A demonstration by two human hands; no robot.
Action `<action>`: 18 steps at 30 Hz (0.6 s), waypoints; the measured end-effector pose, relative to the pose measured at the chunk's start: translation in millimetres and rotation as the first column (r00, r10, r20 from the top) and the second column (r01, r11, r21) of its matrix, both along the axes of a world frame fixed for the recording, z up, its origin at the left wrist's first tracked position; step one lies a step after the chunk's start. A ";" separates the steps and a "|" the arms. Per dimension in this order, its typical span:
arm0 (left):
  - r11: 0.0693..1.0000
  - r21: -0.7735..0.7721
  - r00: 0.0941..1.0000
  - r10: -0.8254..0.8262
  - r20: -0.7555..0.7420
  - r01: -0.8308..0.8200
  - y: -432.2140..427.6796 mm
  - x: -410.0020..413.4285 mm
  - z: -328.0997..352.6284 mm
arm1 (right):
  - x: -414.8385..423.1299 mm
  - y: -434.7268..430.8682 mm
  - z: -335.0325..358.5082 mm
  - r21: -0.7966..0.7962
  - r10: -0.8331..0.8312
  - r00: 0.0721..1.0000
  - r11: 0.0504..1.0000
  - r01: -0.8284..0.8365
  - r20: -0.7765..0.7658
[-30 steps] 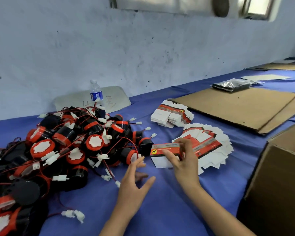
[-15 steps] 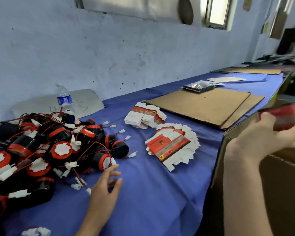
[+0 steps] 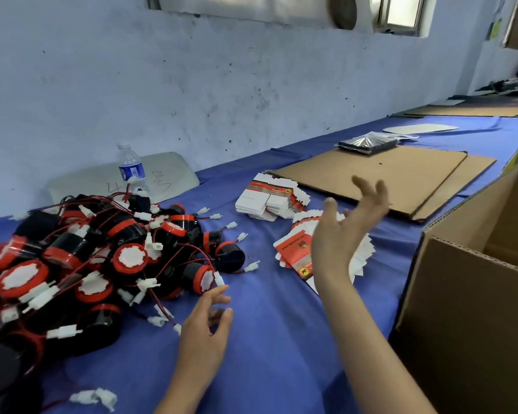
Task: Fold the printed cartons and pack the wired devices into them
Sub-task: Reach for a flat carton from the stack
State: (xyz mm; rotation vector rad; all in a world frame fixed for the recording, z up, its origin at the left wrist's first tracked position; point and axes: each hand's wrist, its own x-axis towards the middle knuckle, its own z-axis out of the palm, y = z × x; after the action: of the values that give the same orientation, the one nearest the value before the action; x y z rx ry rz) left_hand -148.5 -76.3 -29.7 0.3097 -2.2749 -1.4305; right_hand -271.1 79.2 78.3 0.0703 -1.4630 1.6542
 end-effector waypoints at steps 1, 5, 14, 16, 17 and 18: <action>1.000 0.001 1.000 0.001 0.002 -0.001 -0.1 0.6 0.2 | -7.7 -6.5 -5.3 0.331 -0.043 0.985 0.944 -0.016 0.170; 1.000 -0.014 1.000 0.017 -0.007 -0.017 1.2 3.7 -0.3 | -33.9 -18.5 -67.5 0.762 -0.384 0.658 0.321 -0.563 0.648; 1.000 -0.024 1.000 0.011 0.020 -0.010 0.1 -0.3 -0.3 | -44.9 -5.9 -91.1 0.737 -0.295 0.699 0.466 -0.490 0.652; 1.000 -0.026 1.000 0.012 0.022 -0.011 0.5 -0.3 -0.7 | -49.9 5.4 -88.9 0.730 -0.385 0.679 0.597 -0.334 0.626; 1.000 -0.029 1.000 0.013 0.022 -0.012 0.9 -0.4 -0.6 | -52.8 12.3 -87.3 0.712 -0.423 0.649 0.648 -0.270 0.632; 0.999 -0.033 1.000 0.015 0.022 -0.014 0.7 -0.2 -0.5 | -54.9 18.0 -86.3 0.682 -0.432 0.619 0.691 -0.240 0.656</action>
State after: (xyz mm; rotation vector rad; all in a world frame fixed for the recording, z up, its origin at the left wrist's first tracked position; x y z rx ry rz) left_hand -148.7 -75.6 -30.2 0.3332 -2.3071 -1.3870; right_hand -326.0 97.2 -8.0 -0.3667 -2.7085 0.8639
